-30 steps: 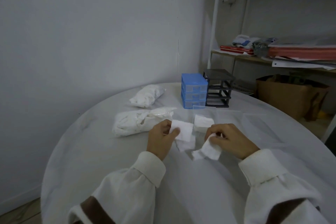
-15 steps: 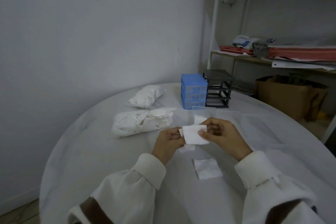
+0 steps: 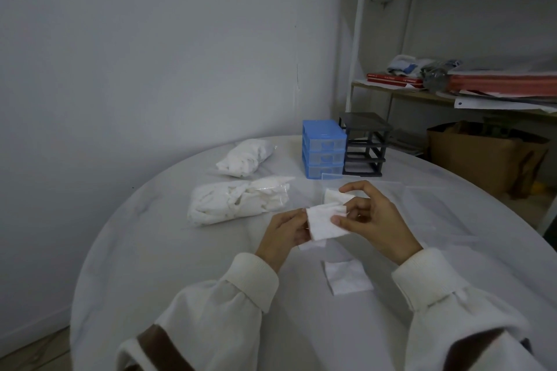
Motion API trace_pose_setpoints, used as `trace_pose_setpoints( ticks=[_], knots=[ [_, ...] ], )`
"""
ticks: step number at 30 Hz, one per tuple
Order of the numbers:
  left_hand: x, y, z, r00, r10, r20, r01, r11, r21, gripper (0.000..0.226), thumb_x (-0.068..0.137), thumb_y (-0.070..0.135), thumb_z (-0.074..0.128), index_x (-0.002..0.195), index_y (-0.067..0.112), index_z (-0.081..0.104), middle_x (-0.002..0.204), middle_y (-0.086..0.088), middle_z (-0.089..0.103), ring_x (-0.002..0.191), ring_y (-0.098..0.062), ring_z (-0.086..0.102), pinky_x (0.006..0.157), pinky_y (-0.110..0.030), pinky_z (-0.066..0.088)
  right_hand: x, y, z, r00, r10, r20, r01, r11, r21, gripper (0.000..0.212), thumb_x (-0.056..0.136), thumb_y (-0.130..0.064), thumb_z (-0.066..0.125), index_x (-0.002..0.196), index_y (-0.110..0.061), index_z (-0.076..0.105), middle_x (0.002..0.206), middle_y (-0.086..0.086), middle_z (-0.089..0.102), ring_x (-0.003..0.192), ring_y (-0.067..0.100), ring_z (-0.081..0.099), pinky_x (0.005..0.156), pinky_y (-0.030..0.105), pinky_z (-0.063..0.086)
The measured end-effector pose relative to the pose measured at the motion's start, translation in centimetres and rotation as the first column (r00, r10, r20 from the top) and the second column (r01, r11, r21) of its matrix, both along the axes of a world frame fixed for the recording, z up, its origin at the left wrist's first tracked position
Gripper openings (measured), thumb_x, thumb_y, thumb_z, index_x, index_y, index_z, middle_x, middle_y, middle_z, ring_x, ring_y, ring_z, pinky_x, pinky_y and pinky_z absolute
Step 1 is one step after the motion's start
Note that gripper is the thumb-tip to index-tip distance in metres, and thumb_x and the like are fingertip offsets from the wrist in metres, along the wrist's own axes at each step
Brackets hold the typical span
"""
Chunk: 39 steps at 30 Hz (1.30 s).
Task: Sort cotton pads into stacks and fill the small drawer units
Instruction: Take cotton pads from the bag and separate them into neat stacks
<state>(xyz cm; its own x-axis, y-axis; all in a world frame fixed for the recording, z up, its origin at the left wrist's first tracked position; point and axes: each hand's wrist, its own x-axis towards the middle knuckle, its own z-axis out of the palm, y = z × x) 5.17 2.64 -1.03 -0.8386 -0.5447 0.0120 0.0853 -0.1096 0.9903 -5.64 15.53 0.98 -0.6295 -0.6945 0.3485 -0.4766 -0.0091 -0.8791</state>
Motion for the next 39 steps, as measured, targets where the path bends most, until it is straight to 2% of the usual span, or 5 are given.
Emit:
trace_pose_setpoints(
  ticks=[9,17,25,34,39],
  knots=[
    [-0.2,0.0,0.2,0.999,-0.013,0.036,0.011,0.998,0.069,0.027,0.097,0.032,0.045,0.086,0.018,0.066,0.080,0.003,0.071,0.077,-0.011,0.068,0.072,-0.020,0.054,0.2,-0.1,0.0,1.000,-0.021,-0.014,0.020,1.000,-0.014,0.042,0.071,-0.004,0.078,0.099,-0.024,0.054,0.067,-0.005,0.057,0.056,0.003,0.054,0.064,0.017,0.049],
    [0.3,0.3,0.0,0.992,-0.062,-0.109,0.053,0.995,-0.088,0.024,0.092,0.006,0.054,0.114,0.009,0.062,0.080,0.009,0.073,0.077,-0.005,0.068,0.075,-0.019,0.055,0.1,-0.5,-0.4,0.997,-0.047,-0.058,0.047,0.999,0.011,0.025,0.078,-0.015,0.073,0.098,-0.021,0.059,0.088,-0.005,0.058,0.073,0.009,0.056,0.064,0.012,0.047],
    [0.0,-0.5,-0.6,0.990,0.006,-0.138,-0.027,0.988,-0.152,0.013,0.089,0.002,0.057,0.090,0.009,0.067,0.069,0.009,0.071,0.068,-0.002,0.066,0.067,-0.016,0.054,-0.1,0.0,0.0,0.999,0.028,-0.039,-0.026,0.999,0.047,0.018,0.078,-0.002,0.072,0.079,-0.018,0.062,0.073,-0.001,0.062,0.058,-0.001,0.057,0.061,0.011,0.048],
    [-0.2,-1.7,-1.2,0.968,0.200,-0.148,-0.220,0.966,-0.134,0.009,0.083,0.001,0.065,0.080,0.009,0.067,0.068,0.006,0.071,0.067,-0.008,0.066,0.074,-0.026,0.054,-0.4,0.7,-0.3,0.921,0.352,-0.169,-0.177,0.763,0.621,0.026,0.073,-0.013,0.078,0.091,-0.025,0.065,0.083,-0.008,0.062,0.069,0.004,0.054,0.065,0.008,0.043],
    [-0.2,-1.8,-1.3,0.966,0.223,-0.129,-0.240,0.962,-0.132,0.011,0.081,0.002,0.068,0.075,0.008,0.063,0.060,0.006,0.068,0.060,-0.005,0.063,0.067,-0.022,0.052,-0.5,0.8,-0.6,0.904,0.394,-0.166,-0.172,0.690,0.703,0.023,0.075,-0.022,0.077,0.070,-0.033,0.057,0.077,-0.011,0.053,0.072,0.005,0.049,0.067,0.010,0.038]
  ],
)
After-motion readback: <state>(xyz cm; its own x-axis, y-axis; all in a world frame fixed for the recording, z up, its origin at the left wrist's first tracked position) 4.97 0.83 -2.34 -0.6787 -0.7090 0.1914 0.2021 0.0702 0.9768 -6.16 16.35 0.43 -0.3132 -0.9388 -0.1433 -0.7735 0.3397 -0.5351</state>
